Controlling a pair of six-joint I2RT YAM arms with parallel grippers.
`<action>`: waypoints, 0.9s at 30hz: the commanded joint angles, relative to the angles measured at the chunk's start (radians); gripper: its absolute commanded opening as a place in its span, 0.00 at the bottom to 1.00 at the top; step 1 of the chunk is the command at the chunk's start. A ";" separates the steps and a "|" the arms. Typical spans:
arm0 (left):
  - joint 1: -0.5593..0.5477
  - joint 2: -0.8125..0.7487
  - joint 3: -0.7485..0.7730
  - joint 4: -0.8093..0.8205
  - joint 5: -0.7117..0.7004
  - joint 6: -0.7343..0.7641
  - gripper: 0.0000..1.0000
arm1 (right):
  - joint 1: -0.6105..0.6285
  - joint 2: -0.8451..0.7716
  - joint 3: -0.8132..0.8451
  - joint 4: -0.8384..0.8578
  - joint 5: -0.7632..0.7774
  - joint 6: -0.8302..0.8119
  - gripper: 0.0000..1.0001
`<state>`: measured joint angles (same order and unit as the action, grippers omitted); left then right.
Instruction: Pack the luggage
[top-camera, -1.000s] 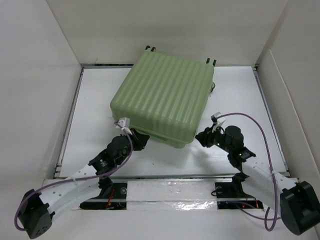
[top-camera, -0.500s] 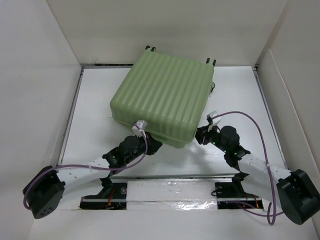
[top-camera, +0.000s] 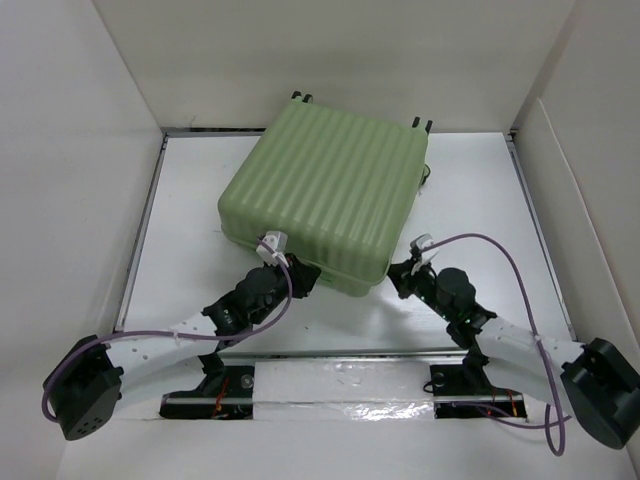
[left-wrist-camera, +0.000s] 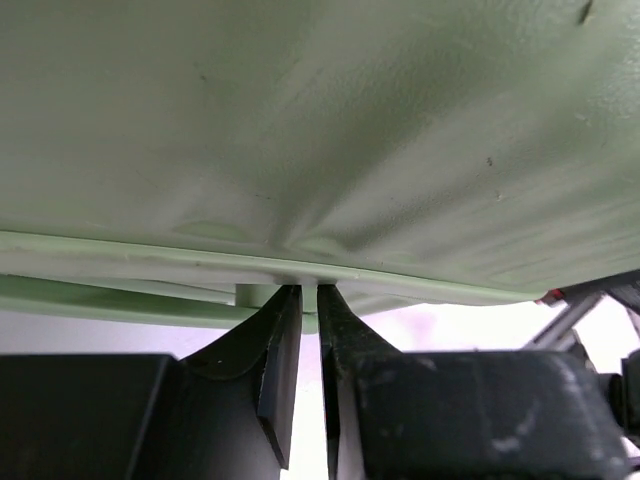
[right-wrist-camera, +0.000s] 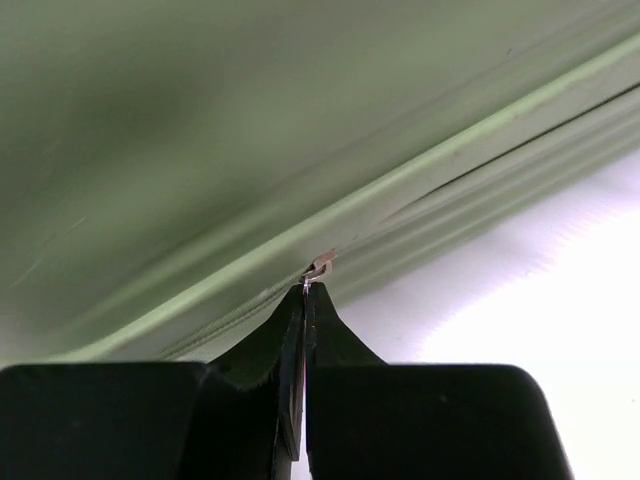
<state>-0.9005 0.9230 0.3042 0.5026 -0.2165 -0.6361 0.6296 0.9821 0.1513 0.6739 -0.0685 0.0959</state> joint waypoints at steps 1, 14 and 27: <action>0.014 -0.003 0.073 0.050 -0.096 0.038 0.10 | 0.096 -0.123 -0.009 0.021 0.034 0.062 0.00; 0.057 0.069 0.127 0.100 -0.100 0.046 0.12 | 0.488 -0.271 0.071 -0.534 0.165 0.261 0.00; -0.023 0.231 0.180 0.175 -0.072 0.042 0.12 | 0.886 0.223 0.462 -0.443 0.652 0.419 0.00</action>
<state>-0.9157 1.0878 0.3954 0.4915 -0.3470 -0.5823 1.3834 1.1503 0.5285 0.0940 0.7219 0.4091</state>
